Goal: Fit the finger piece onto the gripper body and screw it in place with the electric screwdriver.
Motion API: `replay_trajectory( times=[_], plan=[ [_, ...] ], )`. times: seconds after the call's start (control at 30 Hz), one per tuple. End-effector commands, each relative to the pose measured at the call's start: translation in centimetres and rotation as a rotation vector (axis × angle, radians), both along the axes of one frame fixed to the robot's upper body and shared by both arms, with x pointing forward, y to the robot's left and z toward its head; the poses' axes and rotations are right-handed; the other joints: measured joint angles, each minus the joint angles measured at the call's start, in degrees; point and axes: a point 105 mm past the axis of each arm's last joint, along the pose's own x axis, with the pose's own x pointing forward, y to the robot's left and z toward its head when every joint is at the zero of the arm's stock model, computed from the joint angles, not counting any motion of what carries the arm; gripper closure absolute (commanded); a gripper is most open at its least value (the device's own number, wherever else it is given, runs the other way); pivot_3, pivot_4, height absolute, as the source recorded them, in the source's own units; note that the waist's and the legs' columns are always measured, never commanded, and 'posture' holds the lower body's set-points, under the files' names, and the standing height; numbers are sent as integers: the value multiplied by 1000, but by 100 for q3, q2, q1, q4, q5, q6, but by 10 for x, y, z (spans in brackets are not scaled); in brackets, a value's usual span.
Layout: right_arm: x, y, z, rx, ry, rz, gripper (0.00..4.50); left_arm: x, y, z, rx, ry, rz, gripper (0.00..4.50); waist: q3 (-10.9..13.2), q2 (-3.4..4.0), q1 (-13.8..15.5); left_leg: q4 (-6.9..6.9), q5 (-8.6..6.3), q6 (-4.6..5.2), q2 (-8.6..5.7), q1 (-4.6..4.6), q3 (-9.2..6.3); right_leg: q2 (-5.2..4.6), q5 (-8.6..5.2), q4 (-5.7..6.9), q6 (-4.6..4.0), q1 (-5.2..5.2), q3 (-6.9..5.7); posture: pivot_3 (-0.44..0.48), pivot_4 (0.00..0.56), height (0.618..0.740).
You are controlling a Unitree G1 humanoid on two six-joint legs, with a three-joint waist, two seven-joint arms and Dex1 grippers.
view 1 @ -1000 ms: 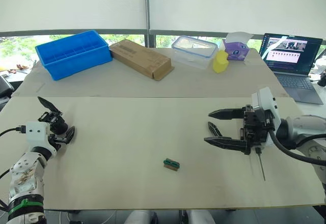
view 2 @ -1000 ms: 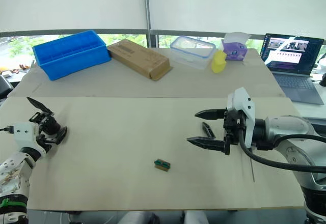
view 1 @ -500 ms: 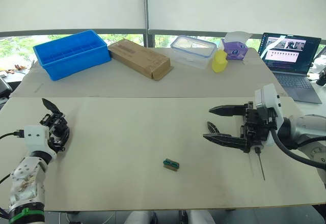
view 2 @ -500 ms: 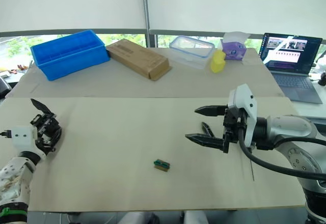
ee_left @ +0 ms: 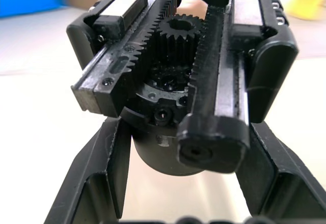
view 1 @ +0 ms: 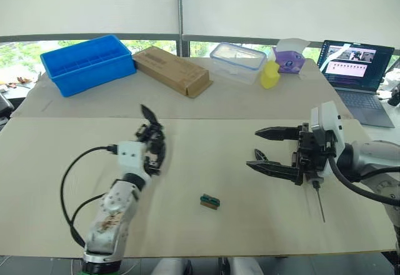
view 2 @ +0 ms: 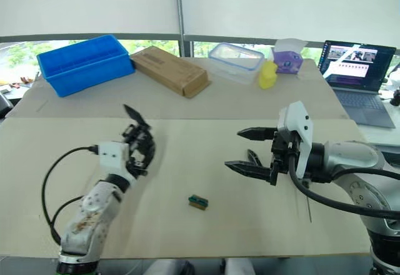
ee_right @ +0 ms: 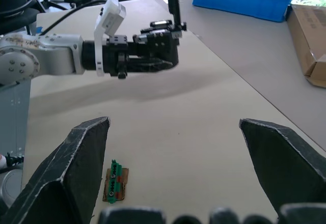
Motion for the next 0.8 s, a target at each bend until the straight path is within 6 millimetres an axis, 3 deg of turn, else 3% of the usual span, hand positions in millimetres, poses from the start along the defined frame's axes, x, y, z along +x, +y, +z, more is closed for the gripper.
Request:
replay_trajectory(
  times=[0.03, 0.37, 0.43, 0.53, 0.7, 0.8],
  plan=[
    [3, 5, 6, 14, -46, 4, 0, -4, -5, 10, 89, -58, 11, 2191, 0, 0, -43, -4, 2, -3, 1, 3, 0, 1, 0, 1, 0, 0, 0, 0, 150, 740],
    [12, 14, -3, 30, -34, 7, 0, 8, 3, -20, 82, 5, 69, 2191, 1, 0, 43, 3, 4, -4, 3, -4, -2, 0, 4, 3, -8, -2, -2, 0, 150, 740],
    [13, 14, -4, 25, -36, 9, 0, 7, 5, -23, 67, 16, 56, 1148, 1, 0, 75, 4, 4, -3, 3, -5, -2, 0, 4, -2, -8, -2, -4, 0, 150, 740],
    [14, 14, -5, 24, -41, 10, 0, 2, 10, -29, 58, 52, -30, 31, 1, 0, 84, 5, 4, -3, 2, -5, -2, 0, 4, -4, -8, -2, -4, 0, 150, 740],
    [15, 15, -6, 23, -45, 16, 0, -8, 34, -38, 100, 128, -232, 31, 2, 4, 53, 1, 4, -5, 3, 4, -3, 0, 2, 5, -10, -2, -3, 0, 150, 740],
    [17, 15, -8, 12, -48, 24, 0, -4, 44, -32, 142, 114, -360, 31, 3, 6, 49, 2, 6, -8, 3, 8, -3, 0, 3, 9, -11, 1, -7, 0, 150, 740]
  ],
)
